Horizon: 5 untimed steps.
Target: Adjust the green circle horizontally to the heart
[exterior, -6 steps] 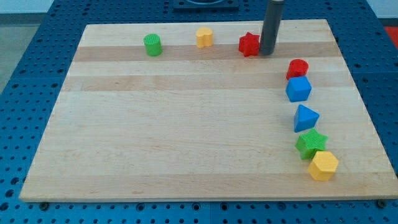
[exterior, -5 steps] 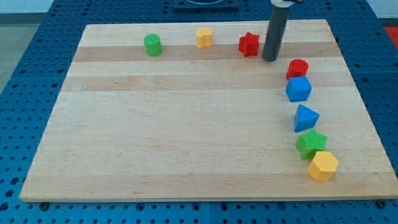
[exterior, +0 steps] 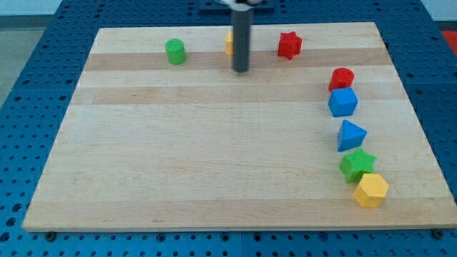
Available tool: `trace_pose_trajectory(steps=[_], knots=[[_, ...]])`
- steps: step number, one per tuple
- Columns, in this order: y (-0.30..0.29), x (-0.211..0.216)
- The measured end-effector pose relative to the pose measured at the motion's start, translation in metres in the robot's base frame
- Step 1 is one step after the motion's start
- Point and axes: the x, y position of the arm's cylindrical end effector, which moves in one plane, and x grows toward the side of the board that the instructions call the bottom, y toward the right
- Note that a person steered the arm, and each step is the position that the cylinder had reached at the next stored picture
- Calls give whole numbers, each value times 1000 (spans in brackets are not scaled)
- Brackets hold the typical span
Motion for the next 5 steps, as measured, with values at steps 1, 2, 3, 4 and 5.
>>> trace_pose_trajectory(steps=[1,2,3,4,5], knots=[[-51,-14],[-81,-30],[-95,-39],[-88,-43],[-6,-12]])
